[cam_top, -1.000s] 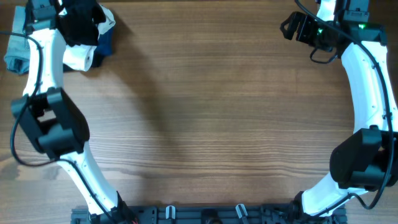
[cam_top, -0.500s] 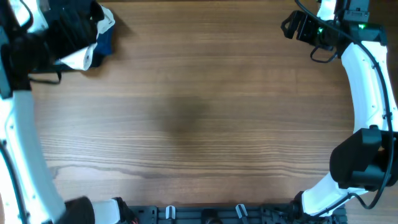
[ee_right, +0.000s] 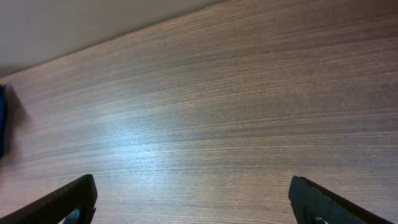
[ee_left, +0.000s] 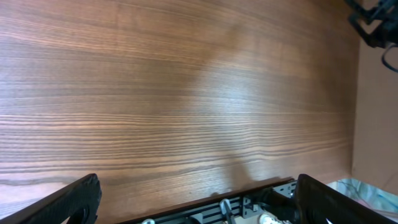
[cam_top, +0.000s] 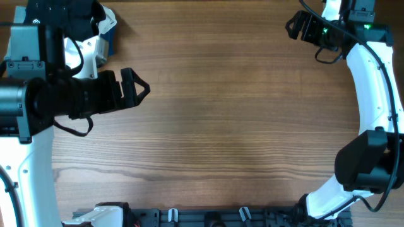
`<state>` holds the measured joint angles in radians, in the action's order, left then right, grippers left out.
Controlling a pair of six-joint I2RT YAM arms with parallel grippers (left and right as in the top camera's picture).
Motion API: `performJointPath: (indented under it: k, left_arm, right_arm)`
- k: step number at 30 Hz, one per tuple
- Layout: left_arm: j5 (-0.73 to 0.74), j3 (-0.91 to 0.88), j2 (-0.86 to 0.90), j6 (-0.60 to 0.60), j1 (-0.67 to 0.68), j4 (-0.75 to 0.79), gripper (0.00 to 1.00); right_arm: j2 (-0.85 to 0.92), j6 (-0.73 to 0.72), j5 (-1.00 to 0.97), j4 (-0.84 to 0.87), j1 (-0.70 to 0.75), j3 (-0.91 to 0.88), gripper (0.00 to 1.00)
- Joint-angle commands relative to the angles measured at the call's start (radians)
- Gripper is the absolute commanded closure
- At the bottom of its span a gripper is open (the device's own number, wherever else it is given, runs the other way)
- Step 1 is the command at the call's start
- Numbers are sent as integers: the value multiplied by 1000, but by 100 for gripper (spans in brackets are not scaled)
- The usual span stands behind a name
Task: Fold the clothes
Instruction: 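Release the shirt and pull the left gripper back from the stack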
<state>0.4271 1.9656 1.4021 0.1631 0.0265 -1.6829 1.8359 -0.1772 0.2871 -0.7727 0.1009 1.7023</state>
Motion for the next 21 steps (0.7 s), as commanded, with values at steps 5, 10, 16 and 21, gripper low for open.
performJointPath:
  k: [5,10,16,21]
  left_arm:
    - [-208,-35,5,-5,23,37,0]
    - [-235,-244,-27,-327,40,313,0]
    - [-232,-754,-250,-425,29,876,0]
    - [-163,-1165,-481,-417,-1,1235,0]
  right_arm:
    - [26,17,-10,2,-4,-8,0]
    - [26,18,-10,2,-4,-8,0]
    - [26,18,-10,2,-4,-8,0]
    - [26,18,-10,2,-4,-8,0]
